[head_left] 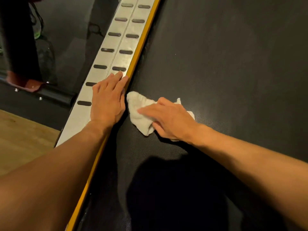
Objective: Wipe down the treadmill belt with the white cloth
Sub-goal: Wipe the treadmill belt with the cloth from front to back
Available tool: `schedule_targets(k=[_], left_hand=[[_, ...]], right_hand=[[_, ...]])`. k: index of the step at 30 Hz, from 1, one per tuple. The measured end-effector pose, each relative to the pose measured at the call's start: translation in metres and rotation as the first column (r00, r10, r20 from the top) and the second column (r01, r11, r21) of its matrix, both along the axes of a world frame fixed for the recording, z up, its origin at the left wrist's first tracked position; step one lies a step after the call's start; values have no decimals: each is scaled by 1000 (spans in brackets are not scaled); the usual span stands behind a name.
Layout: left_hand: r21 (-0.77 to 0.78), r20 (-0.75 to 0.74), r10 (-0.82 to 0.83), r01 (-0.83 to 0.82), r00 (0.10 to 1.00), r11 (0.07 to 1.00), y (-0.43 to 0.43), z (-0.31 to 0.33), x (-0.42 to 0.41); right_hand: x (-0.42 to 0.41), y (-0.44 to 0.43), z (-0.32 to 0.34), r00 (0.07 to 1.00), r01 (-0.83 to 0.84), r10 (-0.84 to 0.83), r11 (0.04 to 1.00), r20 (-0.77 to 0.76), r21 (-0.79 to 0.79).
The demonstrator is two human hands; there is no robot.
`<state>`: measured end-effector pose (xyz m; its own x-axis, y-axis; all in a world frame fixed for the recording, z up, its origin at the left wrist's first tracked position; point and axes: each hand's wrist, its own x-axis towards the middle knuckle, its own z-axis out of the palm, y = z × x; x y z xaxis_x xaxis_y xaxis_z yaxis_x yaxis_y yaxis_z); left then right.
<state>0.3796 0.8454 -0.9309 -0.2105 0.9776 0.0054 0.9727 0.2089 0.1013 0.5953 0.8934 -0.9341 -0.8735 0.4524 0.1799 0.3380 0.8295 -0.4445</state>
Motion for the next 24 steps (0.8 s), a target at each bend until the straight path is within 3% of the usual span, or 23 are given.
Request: schedule_targets(k=[4, 6, 8, 10, 13, 14, 16, 18, 20, 22, 24], left_hand=[[13, 7, -13, 13, 1000, 1000, 0, 2, 0], [28, 12, -20, 20, 1000, 999, 0, 3, 0], [34, 12, -20, 19, 1000, 999, 0, 3, 0], [33, 6, -22, 22, 1000, 999, -1, 3, 0], [34, 12, -23, 23, 1000, 999, -2, 0, 0], [40, 24, -18, 17, 1000, 999, -2, 0, 0], [52, 44, -17, 15, 999, 999, -1, 1, 0], [74, 47, -35, 31, 998, 997, 0, 1, -1], [76, 51, -37, 33, 998, 997, 0, 1, -1], [60, 48, -30, 27, 998, 998, -1, 3, 0], [59, 43, -30, 27, 999, 998, -1, 3, 0]], right_hand=[[-10, 51, 7, 930, 367, -366, 930, 27, -17], [-14, 60, 6, 889, 454, -452, 891, 70, -26], [-15, 42, 2, 934, 354, -351, 935, 59, -35], [-7, 14, 1, 991, 135, -135, 990, 15, -42], [10, -10, 6, 987, -159, 159, 987, 11, -18], [12, -7, 8, 988, -152, 152, 988, 14, -18], [11, 15, 8, 998, 64, -64, 997, 3, -33], [7, 43, 7, 938, 347, -347, 936, 10, -63], [5, 47, 6, 890, 457, -455, 885, 44, -89], [10, 23, 1, 945, 328, -326, 941, 38, -87], [22, -8, -1, 997, 77, -76, 994, 21, -74]])
